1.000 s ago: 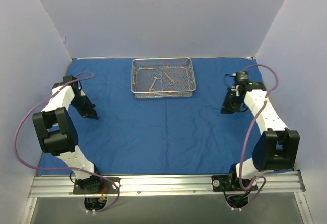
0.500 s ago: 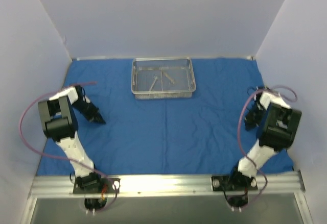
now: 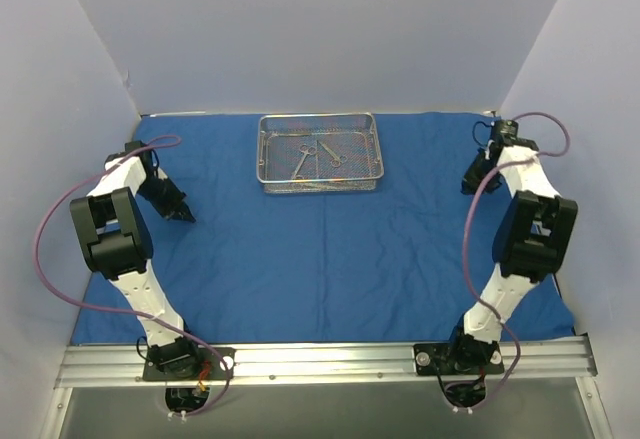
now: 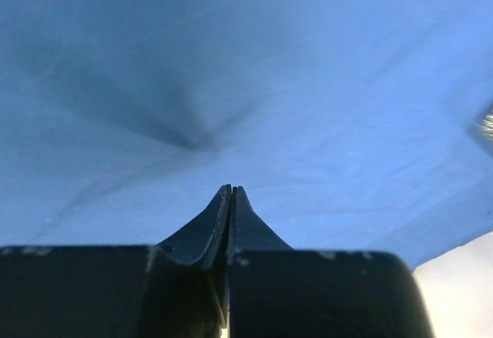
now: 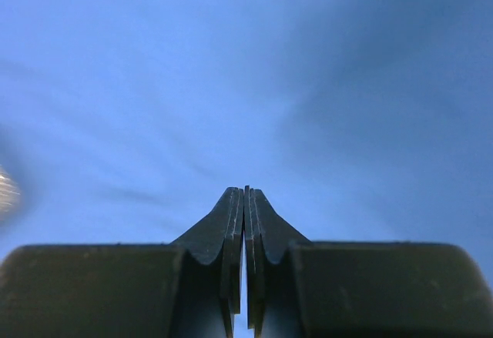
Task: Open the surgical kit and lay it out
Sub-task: Smooth out the surgical kit at the center of the board.
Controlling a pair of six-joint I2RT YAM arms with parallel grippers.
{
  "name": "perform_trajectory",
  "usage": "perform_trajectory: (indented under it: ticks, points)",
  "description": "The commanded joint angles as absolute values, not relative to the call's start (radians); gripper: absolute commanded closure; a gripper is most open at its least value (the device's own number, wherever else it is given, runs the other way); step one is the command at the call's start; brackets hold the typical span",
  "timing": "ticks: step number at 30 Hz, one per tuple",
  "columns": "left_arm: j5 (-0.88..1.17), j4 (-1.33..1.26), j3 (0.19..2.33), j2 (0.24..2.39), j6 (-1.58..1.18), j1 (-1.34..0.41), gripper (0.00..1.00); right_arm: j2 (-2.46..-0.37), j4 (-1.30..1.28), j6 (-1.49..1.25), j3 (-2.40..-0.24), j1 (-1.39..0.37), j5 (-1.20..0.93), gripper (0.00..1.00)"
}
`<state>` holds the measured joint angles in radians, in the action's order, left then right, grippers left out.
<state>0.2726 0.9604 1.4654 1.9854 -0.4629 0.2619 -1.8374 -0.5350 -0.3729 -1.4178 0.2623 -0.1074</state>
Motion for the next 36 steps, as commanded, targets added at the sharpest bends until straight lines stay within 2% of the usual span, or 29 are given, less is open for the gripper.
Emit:
perform_trajectory:
  ticks: [1, 4, 9, 18, 22, 28, 31, 36]
  points:
    - [0.288, 0.971, 1.546, 1.974, -0.431, 0.253, 0.98, -1.972, -0.442, -0.437, -1.515, 0.255, -0.305, 1.00]
    - [0.285, 0.965, 1.577, 2.011, -0.428, 0.256, 0.98, -2.090, -0.414, -0.445, -1.581, 0.255, -0.362, 1.00]
    - [0.236, 0.988, 1.637, 2.118, -0.436, 0.264, 0.98, -2.241, -0.488, -0.417, -1.707, 0.270, -0.290, 1.00]
    - [0.183, 1.023, 1.658, 2.207, -0.428, 0.324, 0.98, -2.261, -0.629, -0.338, -1.775, 0.319, 0.064, 1.00]
    - [0.149, 1.046, 1.683, 2.157, -0.417, 0.324, 0.98, -2.227, -0.666, -0.318, -1.819, 0.289, 0.097, 1.00]
    - [0.048, 1.097, 1.652, 1.993, -0.399, 0.319, 0.98, -2.103, -0.663, -0.330, -1.804, 0.171, -0.053, 1.00]
    - [-0.035, 1.091, 1.559, 1.939, -0.376, 0.342, 0.98, -2.040, -0.612, -0.356, -1.697, 0.115, -0.216, 1.00]
    - [-0.002, 1.031, 1.360, 1.888, -0.379, 0.414, 0.98, -1.965, -0.465, -0.445, -1.435, 0.034, -0.417, 1.00]
